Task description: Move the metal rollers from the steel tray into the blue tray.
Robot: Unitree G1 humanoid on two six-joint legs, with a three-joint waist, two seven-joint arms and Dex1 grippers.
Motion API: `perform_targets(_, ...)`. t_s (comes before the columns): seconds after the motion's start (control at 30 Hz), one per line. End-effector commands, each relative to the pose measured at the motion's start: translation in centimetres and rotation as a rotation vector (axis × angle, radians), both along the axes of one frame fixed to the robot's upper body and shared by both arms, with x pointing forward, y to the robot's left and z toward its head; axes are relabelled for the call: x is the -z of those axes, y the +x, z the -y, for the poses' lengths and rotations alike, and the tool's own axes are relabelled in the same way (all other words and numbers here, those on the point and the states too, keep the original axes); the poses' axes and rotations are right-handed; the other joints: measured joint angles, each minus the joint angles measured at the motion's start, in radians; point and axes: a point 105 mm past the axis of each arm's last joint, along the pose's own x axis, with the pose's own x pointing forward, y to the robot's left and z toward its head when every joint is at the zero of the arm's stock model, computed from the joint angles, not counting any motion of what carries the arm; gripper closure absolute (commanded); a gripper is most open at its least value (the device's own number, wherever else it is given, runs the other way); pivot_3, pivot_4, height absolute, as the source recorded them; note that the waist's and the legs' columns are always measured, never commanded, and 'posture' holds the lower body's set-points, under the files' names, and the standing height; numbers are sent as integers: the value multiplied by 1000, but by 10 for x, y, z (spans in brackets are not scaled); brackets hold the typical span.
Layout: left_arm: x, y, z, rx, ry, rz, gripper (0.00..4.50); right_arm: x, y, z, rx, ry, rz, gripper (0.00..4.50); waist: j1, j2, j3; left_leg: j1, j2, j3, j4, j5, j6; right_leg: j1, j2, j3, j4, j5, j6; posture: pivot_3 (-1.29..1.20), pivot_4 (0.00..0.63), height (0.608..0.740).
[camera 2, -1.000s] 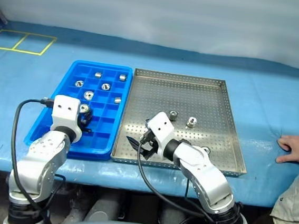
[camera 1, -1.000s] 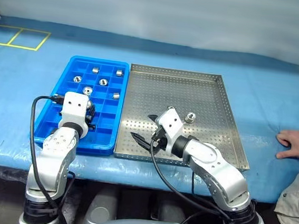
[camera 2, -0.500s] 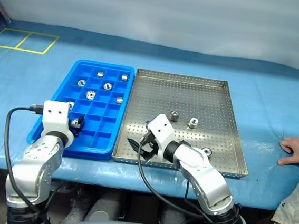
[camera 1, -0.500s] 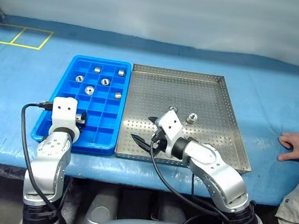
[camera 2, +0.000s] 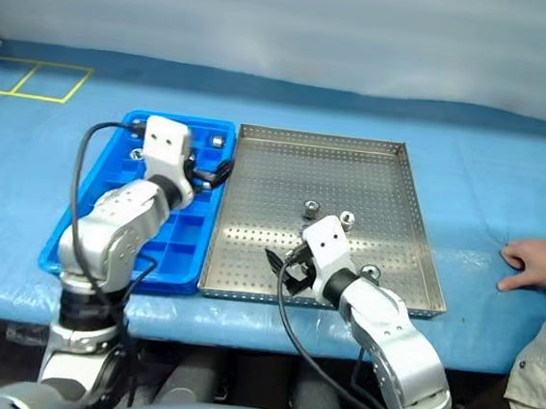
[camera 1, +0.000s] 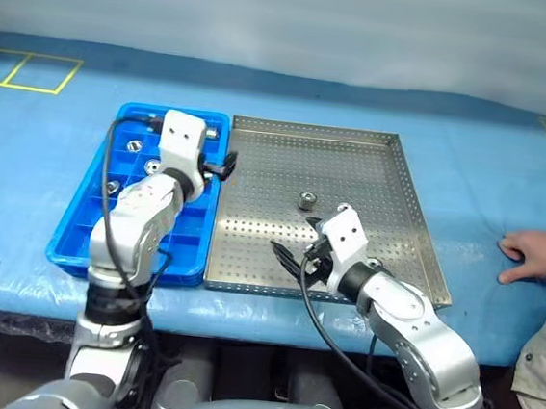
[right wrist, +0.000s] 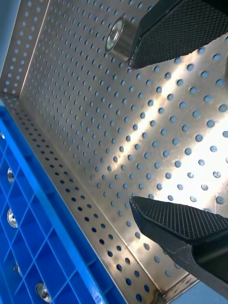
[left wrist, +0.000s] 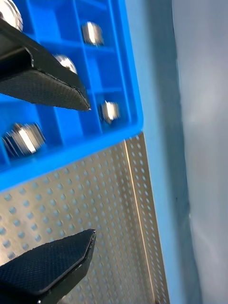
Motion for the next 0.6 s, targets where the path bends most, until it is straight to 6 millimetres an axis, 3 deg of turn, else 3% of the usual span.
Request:
perform_targets(0.03, -10, 12, 33, 116, -27, 30, 165, -13, -2, 9, 65, 3, 56, 0, -16, 0, 0, 0, 0, 0, 0, 0, 0, 0, 0, 0, 0, 0, 0, -61, 150, 740)
perform_targets(0.27, 18, 26, 75, 205, 51, -20, 165, -10, -6, 15, 125, -8, 52, 0, -63, 0, 0, 1, 0, 2, -1, 0, 1, 0, 2, 3, 0, 1, 1, -102, 150, 740)
perform_targets(0.43, 45, 30, 91, 219, 62, -89, 165, -11, -7, 12, 128, -2, 56, 0, -71, 0, 0, 1, 1, 2, 0, 0, 1, -1, 2, 3, 0, 1, 1, -117, 150, 740)
perform_targets(0.6, 59, 29, 108, 254, 27, -115, 165, -12, -5, 7, 115, 5, 61, 0, -74, 0, 0, 1, 0, 3, 0, 0, 1, -1, 2, 4, 0, 3, 5, -115, 150, 740)
